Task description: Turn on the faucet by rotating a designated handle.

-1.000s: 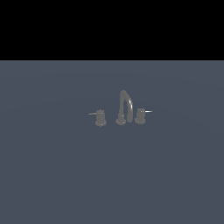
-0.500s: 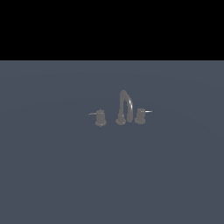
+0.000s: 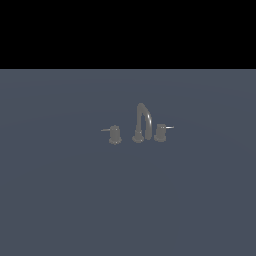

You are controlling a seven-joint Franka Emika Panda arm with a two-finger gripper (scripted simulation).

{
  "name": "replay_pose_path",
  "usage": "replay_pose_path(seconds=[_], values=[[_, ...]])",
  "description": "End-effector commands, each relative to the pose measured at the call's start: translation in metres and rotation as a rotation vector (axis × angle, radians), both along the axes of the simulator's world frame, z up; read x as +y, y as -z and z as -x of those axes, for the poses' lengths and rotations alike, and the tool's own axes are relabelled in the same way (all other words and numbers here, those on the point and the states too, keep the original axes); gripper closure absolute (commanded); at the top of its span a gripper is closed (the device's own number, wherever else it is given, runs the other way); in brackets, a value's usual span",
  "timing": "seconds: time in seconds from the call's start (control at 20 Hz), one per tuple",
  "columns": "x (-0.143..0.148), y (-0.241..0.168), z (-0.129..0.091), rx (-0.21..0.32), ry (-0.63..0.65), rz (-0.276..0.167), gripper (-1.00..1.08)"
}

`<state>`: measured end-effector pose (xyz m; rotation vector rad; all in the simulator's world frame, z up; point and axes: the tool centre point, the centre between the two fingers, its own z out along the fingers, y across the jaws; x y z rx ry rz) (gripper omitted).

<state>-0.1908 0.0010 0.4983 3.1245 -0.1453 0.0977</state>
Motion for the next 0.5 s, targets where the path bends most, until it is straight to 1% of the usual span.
replay_pose_path(seconds=[0.0, 0.45], values=[[-0.003, 0.006, -0.018, 0.002, 0.051, -0.009, 1.08], [-0.019, 0.040, -0.092, 0.012, 0.267, -0.040, 1.08]])
